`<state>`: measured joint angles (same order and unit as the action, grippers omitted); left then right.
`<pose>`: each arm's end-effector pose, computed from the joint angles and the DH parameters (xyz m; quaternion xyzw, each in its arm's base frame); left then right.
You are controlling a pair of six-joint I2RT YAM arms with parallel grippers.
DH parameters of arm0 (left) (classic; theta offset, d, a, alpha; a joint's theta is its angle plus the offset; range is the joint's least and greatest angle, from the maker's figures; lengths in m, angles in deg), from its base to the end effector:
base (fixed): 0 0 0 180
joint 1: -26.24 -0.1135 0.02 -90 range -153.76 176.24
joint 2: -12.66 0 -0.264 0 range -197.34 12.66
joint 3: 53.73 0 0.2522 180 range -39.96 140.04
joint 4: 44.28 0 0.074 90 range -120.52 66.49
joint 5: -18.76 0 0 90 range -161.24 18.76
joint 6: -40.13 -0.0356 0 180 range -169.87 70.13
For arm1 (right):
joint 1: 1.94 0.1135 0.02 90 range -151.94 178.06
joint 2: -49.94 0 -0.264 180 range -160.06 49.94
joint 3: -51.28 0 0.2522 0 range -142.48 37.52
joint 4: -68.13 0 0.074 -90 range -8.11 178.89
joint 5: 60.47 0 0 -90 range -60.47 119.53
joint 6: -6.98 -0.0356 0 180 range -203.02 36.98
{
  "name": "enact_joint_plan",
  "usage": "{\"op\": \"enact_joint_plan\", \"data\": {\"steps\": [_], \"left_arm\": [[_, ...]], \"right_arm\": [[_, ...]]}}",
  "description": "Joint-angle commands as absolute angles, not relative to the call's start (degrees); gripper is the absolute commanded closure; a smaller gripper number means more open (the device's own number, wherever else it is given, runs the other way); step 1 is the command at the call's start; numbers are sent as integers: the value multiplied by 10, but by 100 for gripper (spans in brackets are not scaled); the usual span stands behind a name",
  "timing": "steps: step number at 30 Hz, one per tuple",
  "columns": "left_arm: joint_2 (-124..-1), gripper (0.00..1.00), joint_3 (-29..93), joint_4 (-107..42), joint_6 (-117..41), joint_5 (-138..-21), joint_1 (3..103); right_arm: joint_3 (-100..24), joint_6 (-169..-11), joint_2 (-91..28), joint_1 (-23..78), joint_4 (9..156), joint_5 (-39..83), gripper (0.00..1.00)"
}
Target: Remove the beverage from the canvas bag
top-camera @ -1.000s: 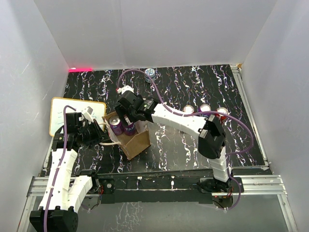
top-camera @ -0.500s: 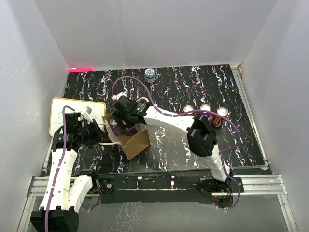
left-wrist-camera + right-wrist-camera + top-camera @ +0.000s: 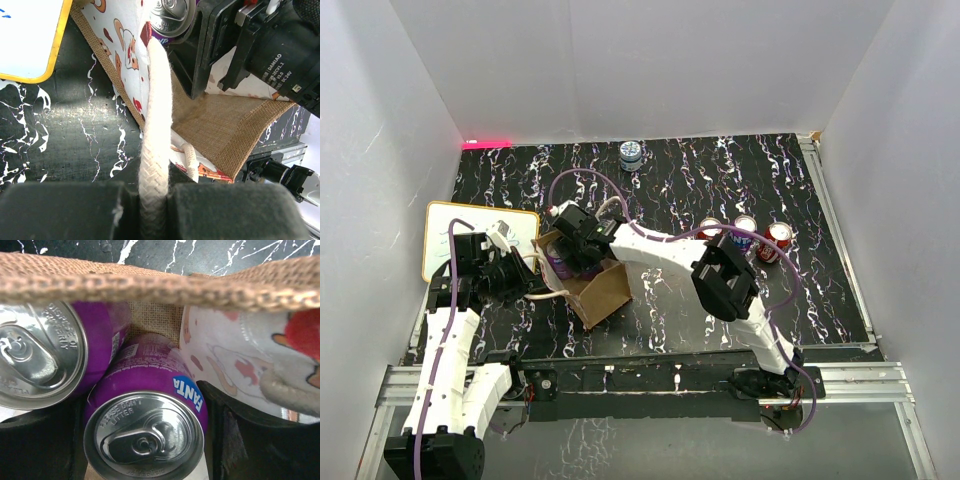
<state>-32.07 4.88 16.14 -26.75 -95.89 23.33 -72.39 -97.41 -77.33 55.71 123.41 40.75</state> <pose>0.1510 -0.0072 0.2826 -0.1274 0.9020 -0.2587 0.3213 0.2669 0.4084 0.2145 -0.3290 0.9009 0.0808 0.2713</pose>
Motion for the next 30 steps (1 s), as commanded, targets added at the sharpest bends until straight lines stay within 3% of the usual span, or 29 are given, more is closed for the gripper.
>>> {"op": "enact_joint_plan", "data": {"steps": [1,4,12,20,30], "left_arm": [[-320,100,44,163,-269,-967,227],[-322,100,44,163,-269,-967,226],[-324,100,44,162,-269,-967,224],[-326,100,43,162,-269,-968,221],[-325,100,43,162,-269,-967,219]], "right_arm": [[-760,-967,-766,551,1220,399,30],[-769,-968,-742,551,1222,400,45],[-731,-981,-611,554,1176,398,67],[-529,-1030,-446,553,1041,376,76],[-490,-1047,-322,553,1037,343,82]]}}
